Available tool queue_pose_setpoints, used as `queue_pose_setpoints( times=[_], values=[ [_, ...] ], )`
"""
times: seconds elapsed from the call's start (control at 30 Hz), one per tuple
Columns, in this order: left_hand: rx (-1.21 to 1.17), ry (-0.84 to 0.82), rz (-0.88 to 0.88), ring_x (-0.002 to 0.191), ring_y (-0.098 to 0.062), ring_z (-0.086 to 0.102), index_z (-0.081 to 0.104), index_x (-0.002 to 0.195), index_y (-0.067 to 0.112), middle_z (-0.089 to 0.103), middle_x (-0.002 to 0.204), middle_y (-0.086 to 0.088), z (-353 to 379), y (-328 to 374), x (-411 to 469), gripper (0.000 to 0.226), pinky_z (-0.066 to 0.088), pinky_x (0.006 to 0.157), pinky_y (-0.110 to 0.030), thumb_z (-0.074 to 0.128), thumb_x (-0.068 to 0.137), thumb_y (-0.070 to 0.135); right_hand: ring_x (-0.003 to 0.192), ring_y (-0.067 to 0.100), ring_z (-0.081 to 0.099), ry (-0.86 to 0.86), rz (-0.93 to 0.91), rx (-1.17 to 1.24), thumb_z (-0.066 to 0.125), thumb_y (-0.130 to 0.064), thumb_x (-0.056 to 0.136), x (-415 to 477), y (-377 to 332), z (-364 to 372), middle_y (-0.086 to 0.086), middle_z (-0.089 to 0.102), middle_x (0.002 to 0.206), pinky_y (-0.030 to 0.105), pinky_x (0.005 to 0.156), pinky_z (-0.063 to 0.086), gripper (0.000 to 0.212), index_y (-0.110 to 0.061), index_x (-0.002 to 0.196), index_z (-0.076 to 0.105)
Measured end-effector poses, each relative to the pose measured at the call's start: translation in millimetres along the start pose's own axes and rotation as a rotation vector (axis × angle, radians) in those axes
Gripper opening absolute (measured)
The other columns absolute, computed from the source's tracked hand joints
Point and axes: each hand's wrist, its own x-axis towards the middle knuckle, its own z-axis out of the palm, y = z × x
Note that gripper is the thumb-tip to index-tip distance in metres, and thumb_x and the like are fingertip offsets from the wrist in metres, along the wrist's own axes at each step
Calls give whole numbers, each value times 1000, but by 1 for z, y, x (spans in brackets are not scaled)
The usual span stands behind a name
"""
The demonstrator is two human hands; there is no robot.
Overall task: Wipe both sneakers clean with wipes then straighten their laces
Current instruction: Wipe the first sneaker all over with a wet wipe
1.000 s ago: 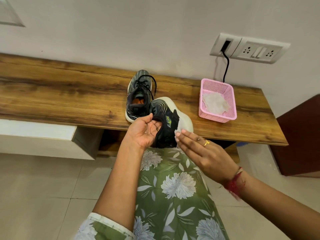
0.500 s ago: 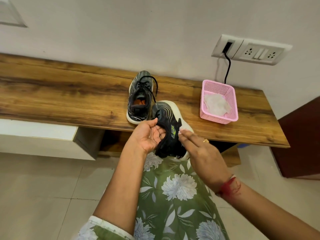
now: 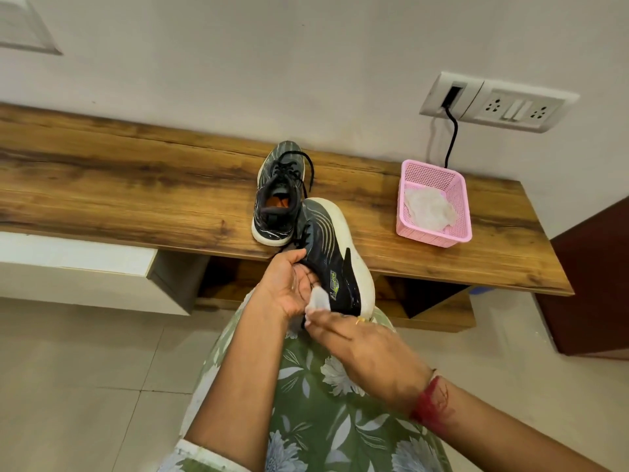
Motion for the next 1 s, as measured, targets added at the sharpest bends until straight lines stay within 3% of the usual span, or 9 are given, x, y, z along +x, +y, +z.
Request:
queue_pose_setpoints(
  times=[0.1,0.17,0.3,0.37,0.43,0.5,0.6,0.83,1.0],
  values=[
    [81,15,-12,78,-22,60,64,100,-2,67,86,-14,0,-1,-3,50,47,80,-30,39,95,41,94,25,67,106,137,64,51,7,75,11,14,-10,12,59,125,35,70,59,48,-7,121,59],
    [96,11,-25,70,-21,62,65,96,-1,69,78,-13,1,-3,-7,53,48,73,-30,38,95,44,98,24,65,273,320,154,56,7,79,23,35,-16,12,56,129,34,79,56,47,-7,123,58],
    [39,17,-71,73,-24,67,63,102,-4,72,78,-17,-5,-6,-11,55,48,76,-34,40,93,46,123,16,43,430,517,264,51,-2,89,46,65,-14,14,44,139,7,100,27,44,-5,133,49],
    [23,15,-63,80,-25,66,63,108,-4,72,83,-17,-7,-7,-10,55,47,83,-35,42,94,45,130,16,33,373,602,304,55,0,88,53,70,-4,14,31,148,8,103,22,43,-5,131,51],
    [22,34,-24,77,-22,66,64,110,1,72,84,-14,-6,-7,-9,47,45,85,-31,44,95,40,124,23,45,234,591,333,57,-1,88,55,71,7,13,42,141,26,106,33,32,-6,118,62],
    [13,59,27,81,-21,65,63,115,5,70,90,-12,-6,-7,-7,38,49,82,-30,47,96,34,108,25,59,164,489,356,59,3,85,52,68,16,10,59,123,40,96,47,26,-6,106,69],
    [5,72,21,82,-23,63,64,107,5,70,84,-11,-7,-9,-6,27,49,83,-33,48,96,22,102,24,64,166,378,348,60,4,81,45,61,25,8,67,113,32,93,47,29,-6,106,70],
    [-88,68,28,63,-22,68,63,91,-2,70,68,-13,-12,-4,-2,19,52,77,-30,46,95,4,114,12,57,174,325,381,54,-2,82,22,27,30,4,61,124,20,100,39,38,-8,117,64],
    [19,11,66,62,-17,70,65,96,-1,72,73,-11,-11,0,-6,19,55,75,-29,46,95,3,103,22,64,252,362,220,55,-2,80,36,52,19,8,65,117,36,87,53,35,-6,113,67]
  ],
)
